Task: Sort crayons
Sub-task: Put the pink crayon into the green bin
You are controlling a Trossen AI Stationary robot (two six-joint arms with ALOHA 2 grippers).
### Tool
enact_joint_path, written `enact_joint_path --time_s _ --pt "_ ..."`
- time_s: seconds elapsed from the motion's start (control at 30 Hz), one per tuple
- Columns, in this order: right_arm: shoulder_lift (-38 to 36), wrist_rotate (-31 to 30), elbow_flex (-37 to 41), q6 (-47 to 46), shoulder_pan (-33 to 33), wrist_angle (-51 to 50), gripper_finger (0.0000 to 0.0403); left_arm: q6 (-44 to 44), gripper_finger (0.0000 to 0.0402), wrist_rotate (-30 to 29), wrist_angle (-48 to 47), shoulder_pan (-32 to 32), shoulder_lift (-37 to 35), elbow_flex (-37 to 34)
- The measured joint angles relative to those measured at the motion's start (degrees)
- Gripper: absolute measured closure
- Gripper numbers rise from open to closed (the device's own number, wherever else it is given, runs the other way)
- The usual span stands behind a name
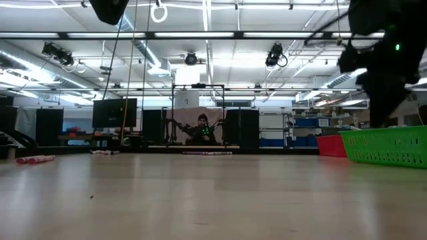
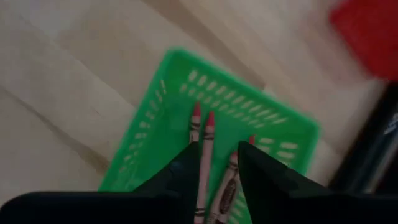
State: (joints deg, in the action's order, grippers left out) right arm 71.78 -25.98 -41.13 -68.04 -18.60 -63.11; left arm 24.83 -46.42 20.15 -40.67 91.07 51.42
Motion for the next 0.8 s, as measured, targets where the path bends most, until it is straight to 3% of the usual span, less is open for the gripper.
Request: enact_joint_path --time_s 0.1,0.2,0.37,0.47,0.67,0.8 --pt "-2.36 -5.56 -4.30 0.89 -4.35 -1.49 0.0284 4.68 0.0198 -0.67 -4.71 0.51 0.00 0.00" --pt "-4.46 -14.42 -6.58 2.12 -10.23 3.38 0.0284 13.36 0.0198 -2.19 -13.59 1.52 0.00 0.00" --pt "-4.25 -29.08 -4.42 10.71 -19.32 24.19 0.0284 38.81 0.0198 -2.24 -35.65 4.34 0.00 0.00" --pt "-1.71 -34.07 -1.90 20.97 -21.97 40.60 0.0284 55.43 0.0198 0.26 -52.02 6.89 -0.03 0.00" --pt "5.85 -33.14 0.00 42.10 -21.78 65.22 0.0283 85.84 0.0198 15.22 -81.66 14.73 -0.68 -0.67" --pt "10.66 -28.17 0.05 48.67 -21.15 72.49 0.0284 90.95 0.0198 20.97 -82.01 18.63 -0.20 -3.59"
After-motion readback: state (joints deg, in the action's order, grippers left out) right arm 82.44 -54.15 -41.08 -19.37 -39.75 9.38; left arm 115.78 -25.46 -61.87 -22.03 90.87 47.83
